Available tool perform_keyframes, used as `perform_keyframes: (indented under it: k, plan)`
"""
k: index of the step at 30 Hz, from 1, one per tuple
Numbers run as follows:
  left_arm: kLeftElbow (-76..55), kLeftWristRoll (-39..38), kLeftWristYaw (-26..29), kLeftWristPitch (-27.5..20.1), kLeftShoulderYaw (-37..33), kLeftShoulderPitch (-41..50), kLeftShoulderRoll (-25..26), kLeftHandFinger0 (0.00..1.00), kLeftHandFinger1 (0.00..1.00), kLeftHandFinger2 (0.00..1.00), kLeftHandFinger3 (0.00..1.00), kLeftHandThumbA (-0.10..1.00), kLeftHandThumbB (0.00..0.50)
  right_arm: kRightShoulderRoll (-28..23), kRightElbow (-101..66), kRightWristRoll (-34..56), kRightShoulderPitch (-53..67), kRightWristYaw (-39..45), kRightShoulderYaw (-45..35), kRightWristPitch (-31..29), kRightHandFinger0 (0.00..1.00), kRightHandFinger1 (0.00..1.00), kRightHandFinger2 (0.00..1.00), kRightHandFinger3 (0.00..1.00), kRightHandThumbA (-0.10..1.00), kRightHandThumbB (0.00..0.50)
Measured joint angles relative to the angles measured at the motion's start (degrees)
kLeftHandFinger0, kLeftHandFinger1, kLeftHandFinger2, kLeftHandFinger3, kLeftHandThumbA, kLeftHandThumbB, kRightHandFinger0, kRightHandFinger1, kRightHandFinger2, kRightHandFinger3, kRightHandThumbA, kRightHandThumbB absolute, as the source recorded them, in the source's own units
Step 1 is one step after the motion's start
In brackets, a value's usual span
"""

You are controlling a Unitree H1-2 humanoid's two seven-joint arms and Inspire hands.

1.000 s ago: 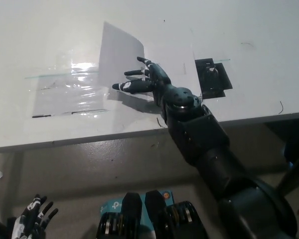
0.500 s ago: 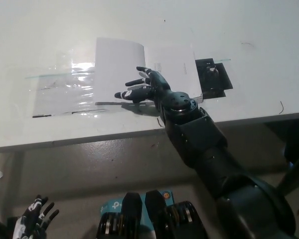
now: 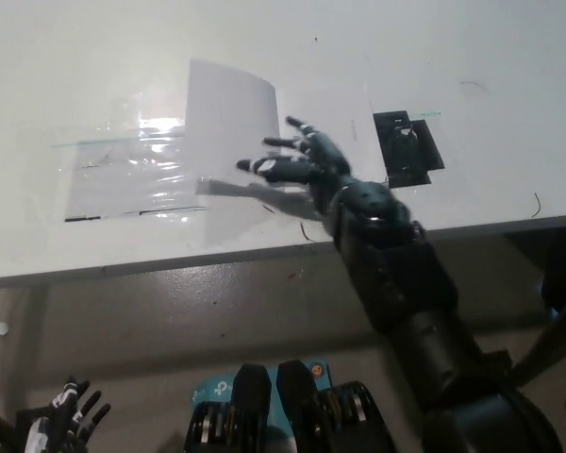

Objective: The robot uses its right hand to slide under the cover of the book kept in the middle of the desk and open it

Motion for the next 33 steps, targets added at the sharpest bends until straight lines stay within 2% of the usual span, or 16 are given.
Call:
perform_keyframes:
  k: [1, 6, 9, 11, 14, 15, 18, 19, 20, 21, 22, 27, 28, 30, 31, 33]
  plan:
    - [0.14, -0.04, -0.04, 0.0, 0.03, 0.08, -0.05, 0.79, 0.78, 0.81, 0.85, 0.9, 0.134, -0.04, -1.98, 0.98, 0.45, -0.01, -1.21, 0.53, 0.52, 0.65, 0.79, 1.0, 1.0, 0.172]
    - [0.33, -0.33, -0.1, 0.05, 0.08, 0.59, -0.43, 0.77, 0.78, 0.81, 0.89, 0.93, 0.133, -1.54, -11.88, 6.72, 2.15, -1.15, -4.28, 2.37, 0.66, 0.68, 0.79, 1.0, 1.0, 0.177]
    - [0.45, -0.38, -0.1, 0.06, 0.09, 0.86, -0.45, 0.77, 0.79, 0.81, 0.9, 0.93, 0.122, -3.21, -16.22, 10.12, 3.47, -2.11, -4.33, 2.79, 0.64, 0.66, 0.78, 1.0, 1.0, 0.177]
    - [0.5, -0.44, -0.1, 0.06, 0.11, 0.99, -0.47, 0.76, 0.78, 0.8, 0.89, 0.91, 0.124, -4.32, -18.88, 12.13, 4.63, -2.69, -4.34, 3.0, 0.6, 0.61, 0.73, 1.0, 1.0, 0.181]
    - [0.73, -0.5, -0.1, 0.06, 0.19, 1.26, -0.47, 0.77, 0.78, 0.82, 0.89, 0.92, 0.119, -6.28, -23.3, 15.52, 7.58, -3.8, -4.43, 3.53, 0.61, 0.62, 0.74, 1.0, 1.0, 0.184]
    - [0.79, -0.52, -0.1, 0.06, 0.23, 1.37, -0.47, 0.81, 0.82, 0.87, 0.92, 0.96, 0.106, -6.78, -24.84, 16.72, 8.72, -4.16, -4.5, 3.66, 0.61, 0.63, 0.74, 1.0, 1.0, 0.171]
    - [0.94, -0.6, -0.1, 0.05, 0.29, 1.61, -0.5, 0.8, 0.79, 0.86, 0.92, 0.97, 0.108, -8.45, -29.93, 20.2, 12.75, -5.08, -5.19, 3.96, 0.71, 0.67, 0.76, 1.0, 1.0, 0.161]
    - [0.95, -0.63, -0.1, 0.05, 0.32, 1.65, -0.51, 0.82, 0.83, 0.89, 0.95, 0.98, 0.1, -8.77, -31.19, 20.96, 13.84, -5.25, -5.48, 4.01, 0.79, 0.71, 0.8, 1.0, 1.0, 0.133]
    - [0.95, -0.68, -0.11, 0.04, 0.37, 1.71, -0.53, 0.83, 0.83, 0.9, 0.95, 0.99, 0.099, -9.22, -32.93, 21.99, 15.44, -5.46, -5.84, 4.09, 0.8, 0.72, 0.81, 1.0, 1.0, 0.128]
    - [0.96, -0.78, -0.11, 0.03, 0.45, 1.8, -0.54, 0.83, 0.84, 0.89, 0.95, 0.99, 0.096, -9.71, -35.28, 23.47, 17.81, -5.73, -6.7, 4.16, 0.79, 0.7, 0.8, 1.0, 1.0, 0.132]
    - [0.96, -0.86, -0.12, 0.02, 0.51, 1.89, -0.54, 0.83, 0.85, 0.9, 0.95, 1.0, 0.093, -10.03, -37.11, 24.62, 19.66, -6.03, -7.52, 4.28, 0.73, 0.65, 0.75, 1.0, 1.0, 0.149]
    - [0.89, -1.43, -0.45, -0.21, 0.8, 2.43, -0.62, 0.88, 0.88, 0.92, 0.97, 1.0, 0.087, -10.43, -45.73, 29.97, 27.63, -6.33, -14.11, 4.64, 0.72, 0.64, 0.72, 1.0, 1.0, 0.178]
    - [0.8, -1.72, -0.78, -0.37, 0.87, 2.77, -0.66, 0.8, 0.8, 0.85, 0.93, 0.98, 0.097, -10.42, -47.56, 31.2, 29.45, -6.22, -16.1, 4.55, 0.7, 0.62, 0.72, 1.0, 1.0, 0.242]
    - [0.72, -2.04, -0.86, -0.56, 1.17, 3.31, -0.77, 0.78, 0.77, 0.83, 0.91, 0.97, 0.102, -10.37, -48.72, 32.67, 32.47, -5.22, -18.91, 3.38, 0.7, 0.61, 0.71, 1.0, 1.0, 0.256]
    - [0.72, -2.15, -0.85, -0.63, 1.37, 3.49, -0.86, 0.73, 0.74, 0.81, 0.89, 0.96, 0.119, -10.23, -48.74, 33.13, 34.08, -4.78, -19.96, 2.66, 0.66, 0.57, 0.66, 1.0, 1.0, 0.297]
    - [0.77, -2.3, -0.86, -0.78, 1.56, 3.68, -0.88, 0.73, 0.75, 0.81, 0.89, 0.97, 0.121, -9.32, -48.52, 33.73, 37.22, -4.34, -22.17, 1.15, 0.66, 0.59, 0.68, 1.0, 1.0, 0.276]
